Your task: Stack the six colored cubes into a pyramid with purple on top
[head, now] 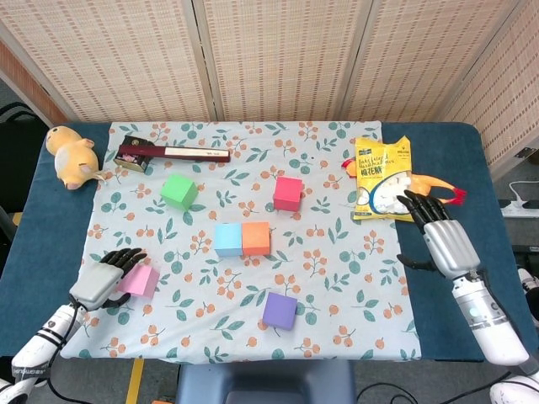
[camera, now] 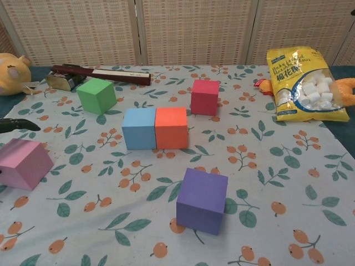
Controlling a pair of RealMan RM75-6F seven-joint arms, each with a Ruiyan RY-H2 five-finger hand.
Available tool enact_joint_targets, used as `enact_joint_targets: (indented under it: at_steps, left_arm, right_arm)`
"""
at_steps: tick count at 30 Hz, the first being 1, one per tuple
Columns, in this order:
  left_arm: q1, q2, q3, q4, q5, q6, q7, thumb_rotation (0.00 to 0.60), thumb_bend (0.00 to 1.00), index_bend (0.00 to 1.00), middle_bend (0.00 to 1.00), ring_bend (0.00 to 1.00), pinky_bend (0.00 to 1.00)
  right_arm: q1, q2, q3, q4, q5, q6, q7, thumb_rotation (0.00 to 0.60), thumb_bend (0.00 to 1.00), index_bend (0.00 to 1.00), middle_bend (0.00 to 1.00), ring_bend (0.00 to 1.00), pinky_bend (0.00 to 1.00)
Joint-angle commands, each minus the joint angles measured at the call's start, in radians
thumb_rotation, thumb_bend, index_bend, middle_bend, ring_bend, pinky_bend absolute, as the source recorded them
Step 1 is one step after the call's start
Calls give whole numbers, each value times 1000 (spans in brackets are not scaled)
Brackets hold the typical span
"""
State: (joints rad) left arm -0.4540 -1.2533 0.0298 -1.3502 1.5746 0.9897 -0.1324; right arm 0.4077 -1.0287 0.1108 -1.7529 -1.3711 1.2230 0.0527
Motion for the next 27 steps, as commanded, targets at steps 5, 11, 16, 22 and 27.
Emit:
enact_joint_targets:
  at_steps: [5, 11, 16, 22, 27]
  left_arm:
    - [-17, -12, -1, 6, -18, -18, -26, 600, 351, 262, 272, 275, 299]
    - [-17, -16, -21, -1, -38, 14, -38, 600, 343, 438, 435, 423, 400]
    - [-37, 20, -67, -70, -71, 29, -70, 600, 342, 463, 443, 427, 425]
    - [-112, 14, -143, -142, -164, -44, 6, 600, 343, 439, 425, 428, 435]
    - [-185, -42, -198, -166, -314, -128, 149, 600, 342, 424, 416, 427, 439]
  right_arm:
    - [-9, -5, -3, 8, -9, -2, 3, 600, 0, 0, 3, 0, 4]
    - [-21, -4, 1, 16, -14, 8, 20, 600, 0, 0, 3, 0, 4]
    - [-31, -1, 3, 17, -24, 17, 27, 600, 0, 0, 2, 0, 4]
    - [-36, 0, 7, 19, -33, 20, 37, 600, 0, 0, 3, 0, 4]
    - [-43, 3, 6, 23, -35, 20, 46, 600, 0, 0, 3, 0, 4]
